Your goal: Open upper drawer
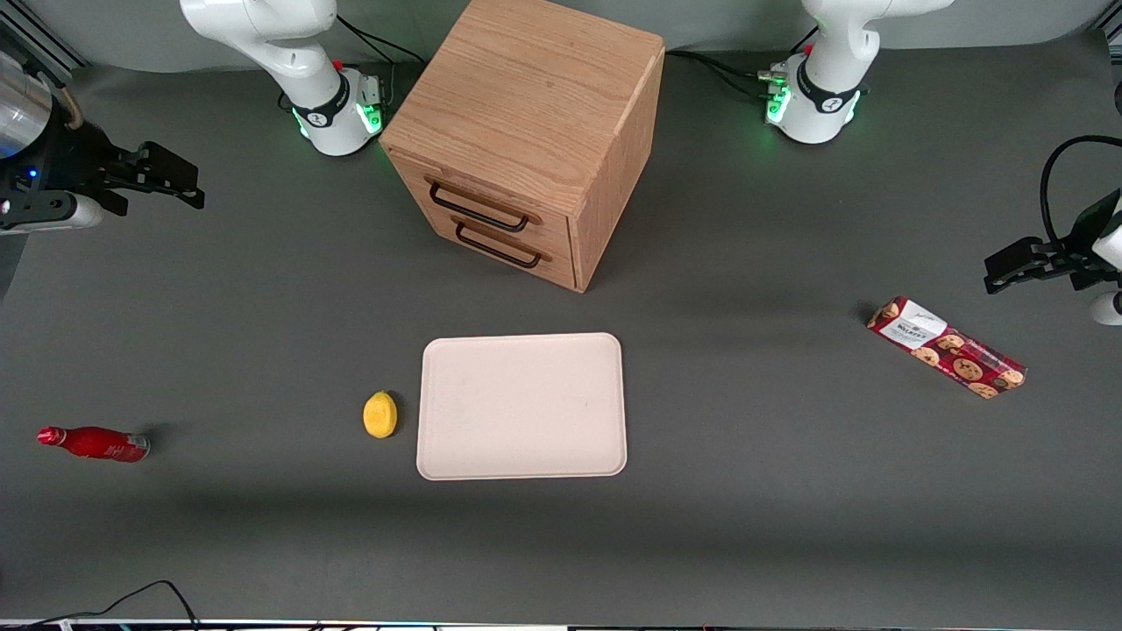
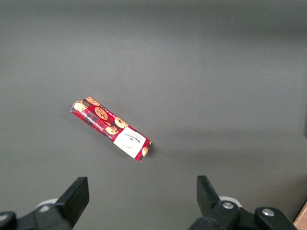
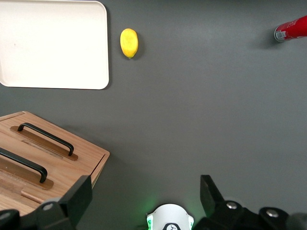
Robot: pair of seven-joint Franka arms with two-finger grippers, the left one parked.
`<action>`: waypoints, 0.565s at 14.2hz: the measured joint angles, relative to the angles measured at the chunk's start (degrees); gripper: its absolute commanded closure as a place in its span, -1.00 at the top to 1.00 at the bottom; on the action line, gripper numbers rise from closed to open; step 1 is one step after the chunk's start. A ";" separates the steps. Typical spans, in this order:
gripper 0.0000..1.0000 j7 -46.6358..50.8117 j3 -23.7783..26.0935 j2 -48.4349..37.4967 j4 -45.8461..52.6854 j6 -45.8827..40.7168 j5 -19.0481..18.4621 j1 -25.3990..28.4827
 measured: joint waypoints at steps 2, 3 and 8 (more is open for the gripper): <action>1.00 0.00 -0.01 0.05 0.04 0.00 0.00 0.00; 1.00 0.00 -0.01 0.08 0.05 0.00 0.00 0.00; 1.00 -5.30 0.53 0.67 0.10 -0.04 6.88 0.11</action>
